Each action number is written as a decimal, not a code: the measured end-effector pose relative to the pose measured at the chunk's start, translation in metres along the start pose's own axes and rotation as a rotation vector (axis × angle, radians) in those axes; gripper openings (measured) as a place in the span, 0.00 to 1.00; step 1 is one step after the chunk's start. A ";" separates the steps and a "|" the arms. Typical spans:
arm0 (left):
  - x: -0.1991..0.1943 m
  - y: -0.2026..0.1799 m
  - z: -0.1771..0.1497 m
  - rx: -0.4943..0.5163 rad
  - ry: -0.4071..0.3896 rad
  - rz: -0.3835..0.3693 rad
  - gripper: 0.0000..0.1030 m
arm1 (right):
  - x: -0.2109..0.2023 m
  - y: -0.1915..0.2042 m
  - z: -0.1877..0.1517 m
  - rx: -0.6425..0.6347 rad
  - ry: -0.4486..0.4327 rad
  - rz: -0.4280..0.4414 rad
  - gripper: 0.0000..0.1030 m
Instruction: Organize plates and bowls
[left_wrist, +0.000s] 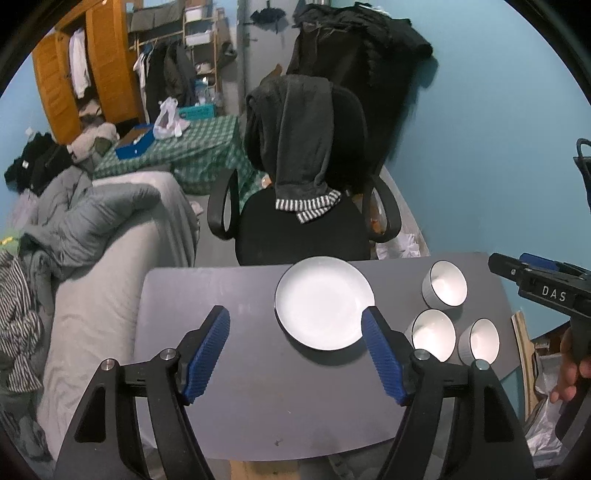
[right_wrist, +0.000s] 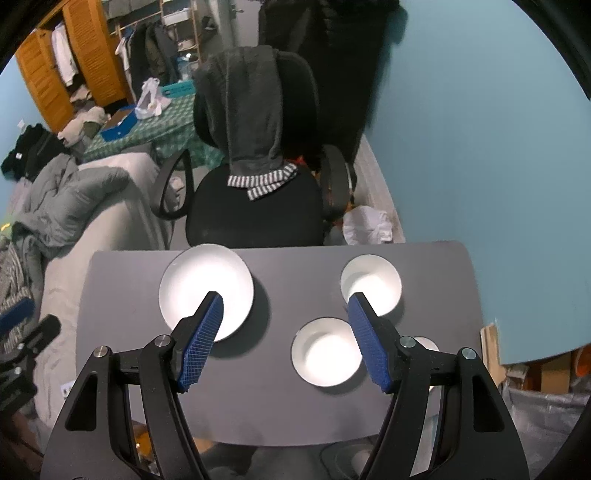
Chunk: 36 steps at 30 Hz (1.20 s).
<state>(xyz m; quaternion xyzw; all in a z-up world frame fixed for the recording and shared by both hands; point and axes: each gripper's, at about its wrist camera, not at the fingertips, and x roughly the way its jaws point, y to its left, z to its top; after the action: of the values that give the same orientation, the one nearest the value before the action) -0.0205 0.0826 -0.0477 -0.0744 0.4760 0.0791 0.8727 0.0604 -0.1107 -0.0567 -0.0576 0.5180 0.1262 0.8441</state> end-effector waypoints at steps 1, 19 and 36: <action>-0.003 -0.001 0.001 0.007 -0.005 -0.004 0.73 | -0.002 -0.002 -0.002 0.005 -0.002 -0.005 0.67; -0.020 -0.022 0.007 0.070 -0.020 -0.080 0.73 | -0.045 -0.029 -0.024 0.108 -0.078 -0.063 0.67; -0.021 -0.105 0.016 0.272 -0.022 -0.226 0.73 | -0.065 -0.074 -0.058 0.241 -0.059 -0.163 0.67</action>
<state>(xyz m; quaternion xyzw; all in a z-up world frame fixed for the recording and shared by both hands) 0.0035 -0.0177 -0.0158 -0.0081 0.4612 -0.0838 0.8833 0.0025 -0.2050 -0.0278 0.0060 0.4978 -0.0041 0.8673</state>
